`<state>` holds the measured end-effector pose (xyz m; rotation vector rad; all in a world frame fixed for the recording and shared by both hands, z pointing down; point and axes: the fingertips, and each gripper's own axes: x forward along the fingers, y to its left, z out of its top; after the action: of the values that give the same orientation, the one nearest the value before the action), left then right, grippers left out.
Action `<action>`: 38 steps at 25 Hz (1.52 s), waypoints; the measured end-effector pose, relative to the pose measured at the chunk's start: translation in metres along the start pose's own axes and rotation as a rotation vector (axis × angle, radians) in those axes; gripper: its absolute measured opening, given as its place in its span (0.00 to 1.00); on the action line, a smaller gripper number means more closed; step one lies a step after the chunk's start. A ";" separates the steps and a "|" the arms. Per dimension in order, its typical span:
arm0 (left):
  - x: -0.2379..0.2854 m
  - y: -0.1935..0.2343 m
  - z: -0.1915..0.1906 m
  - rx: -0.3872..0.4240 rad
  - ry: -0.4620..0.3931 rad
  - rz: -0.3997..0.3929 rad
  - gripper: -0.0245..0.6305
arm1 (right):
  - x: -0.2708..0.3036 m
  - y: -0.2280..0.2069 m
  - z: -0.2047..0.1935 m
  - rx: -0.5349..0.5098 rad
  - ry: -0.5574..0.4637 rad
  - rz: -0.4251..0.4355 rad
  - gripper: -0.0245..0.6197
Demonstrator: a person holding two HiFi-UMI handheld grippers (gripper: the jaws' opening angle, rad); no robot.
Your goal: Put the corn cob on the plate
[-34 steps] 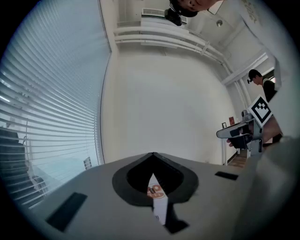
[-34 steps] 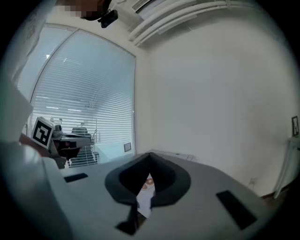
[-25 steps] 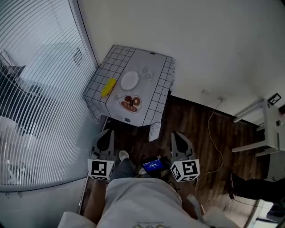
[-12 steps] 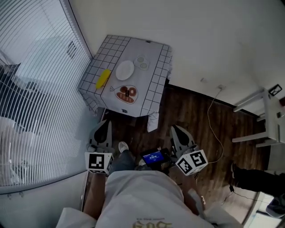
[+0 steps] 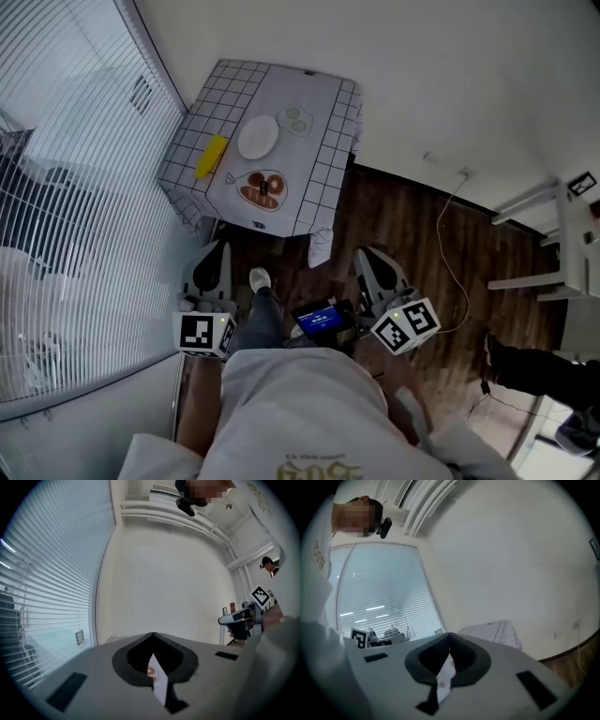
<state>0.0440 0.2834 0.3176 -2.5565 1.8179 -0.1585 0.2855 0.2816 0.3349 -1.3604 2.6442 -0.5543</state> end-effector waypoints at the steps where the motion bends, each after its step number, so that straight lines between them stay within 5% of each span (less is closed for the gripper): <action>1: 0.004 0.002 -0.001 0.001 0.003 -0.002 0.05 | 0.005 -0.002 -0.001 -0.007 0.010 -0.002 0.05; 27: 0.229 0.211 -0.040 0.007 0.096 -0.049 0.05 | 0.290 -0.063 0.007 -0.027 0.146 -0.139 0.05; 38: 0.257 0.281 -0.058 -0.056 0.134 -0.022 0.05 | 0.383 -0.049 0.005 -0.180 0.224 -0.080 0.05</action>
<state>-0.1419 -0.0480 0.3800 -2.6645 1.8641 -0.2895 0.0983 -0.0543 0.3729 -1.5437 2.8898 -0.5162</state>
